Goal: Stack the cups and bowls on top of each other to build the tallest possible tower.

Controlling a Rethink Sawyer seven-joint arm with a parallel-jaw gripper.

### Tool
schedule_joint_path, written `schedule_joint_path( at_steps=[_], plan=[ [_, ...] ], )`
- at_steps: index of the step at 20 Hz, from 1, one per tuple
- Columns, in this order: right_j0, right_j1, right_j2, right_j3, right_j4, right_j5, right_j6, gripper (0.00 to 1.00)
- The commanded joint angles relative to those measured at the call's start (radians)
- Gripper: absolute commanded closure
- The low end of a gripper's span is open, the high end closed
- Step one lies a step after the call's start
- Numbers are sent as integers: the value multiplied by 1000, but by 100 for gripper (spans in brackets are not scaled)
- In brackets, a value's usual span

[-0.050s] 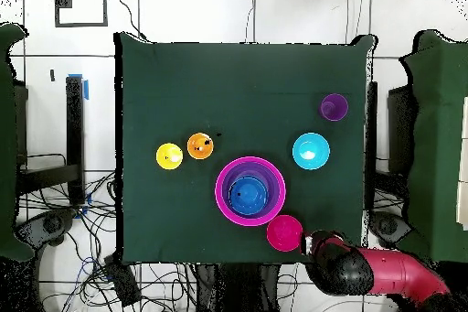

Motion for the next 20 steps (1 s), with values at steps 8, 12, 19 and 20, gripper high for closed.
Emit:
schedule_joint_path(
  at_steps=[8, 12, 19, 20],
  plan=[
    [120, 94, -40, -28, -51, -46, 76, 0],
    [118, 131, -48, -61, -59, -54, 61, 0],
    [149, 175, -71, -104, -68, -65, 74, 0],
    [155, 179, -74, -111, -68, -66, 75, 0]
  ],
)
